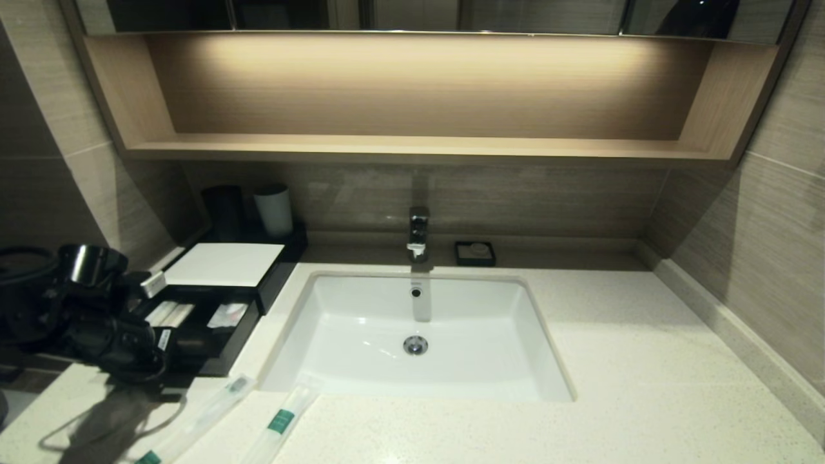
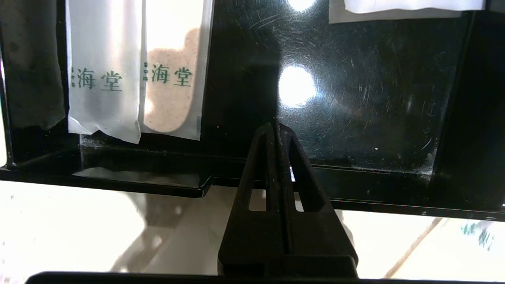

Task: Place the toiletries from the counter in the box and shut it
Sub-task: Open the drawer

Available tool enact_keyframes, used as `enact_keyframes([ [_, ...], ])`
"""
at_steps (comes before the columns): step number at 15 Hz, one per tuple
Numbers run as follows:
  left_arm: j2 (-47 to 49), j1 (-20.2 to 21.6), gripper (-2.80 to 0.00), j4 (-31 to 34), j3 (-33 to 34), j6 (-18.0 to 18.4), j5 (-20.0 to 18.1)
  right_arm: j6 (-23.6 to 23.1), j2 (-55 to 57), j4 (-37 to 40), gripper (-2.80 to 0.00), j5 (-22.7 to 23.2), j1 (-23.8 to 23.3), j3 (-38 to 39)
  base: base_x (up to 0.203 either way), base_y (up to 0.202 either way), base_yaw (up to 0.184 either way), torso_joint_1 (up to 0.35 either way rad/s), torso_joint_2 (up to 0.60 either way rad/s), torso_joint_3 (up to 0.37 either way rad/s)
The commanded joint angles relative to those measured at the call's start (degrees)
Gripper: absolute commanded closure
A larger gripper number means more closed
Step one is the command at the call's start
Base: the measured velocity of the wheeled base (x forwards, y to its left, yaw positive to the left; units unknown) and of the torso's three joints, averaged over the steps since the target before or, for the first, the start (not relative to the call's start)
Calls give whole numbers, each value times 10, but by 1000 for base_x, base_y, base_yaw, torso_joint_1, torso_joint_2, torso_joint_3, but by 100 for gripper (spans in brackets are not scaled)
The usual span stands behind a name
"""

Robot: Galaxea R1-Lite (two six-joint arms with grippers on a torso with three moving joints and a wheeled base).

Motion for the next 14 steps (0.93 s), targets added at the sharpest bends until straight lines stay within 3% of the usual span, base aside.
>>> enact_keyframes([
  [1, -13, 6, 0, 11, 6, 7, 0, 0, 1, 1, 0, 0, 0, 0, 0, 0, 0, 0, 0, 0],
  [5, -30, 13, 0, 12, 27, 16, 0, 0, 1, 1, 0, 0, 0, 0, 0, 0, 0, 0, 0, 0],
  [9, -84, 12, 0, -100, 48, 8, -7, 0, 1, 1, 0, -1, 0, 0, 0, 0, 0, 0, 0, 0],
  [14, -203, 12, 0, -103, 54, 4, 25, 0, 0, 1, 0, 0, 0, 0, 0, 0, 0, 0, 0, 0],
])
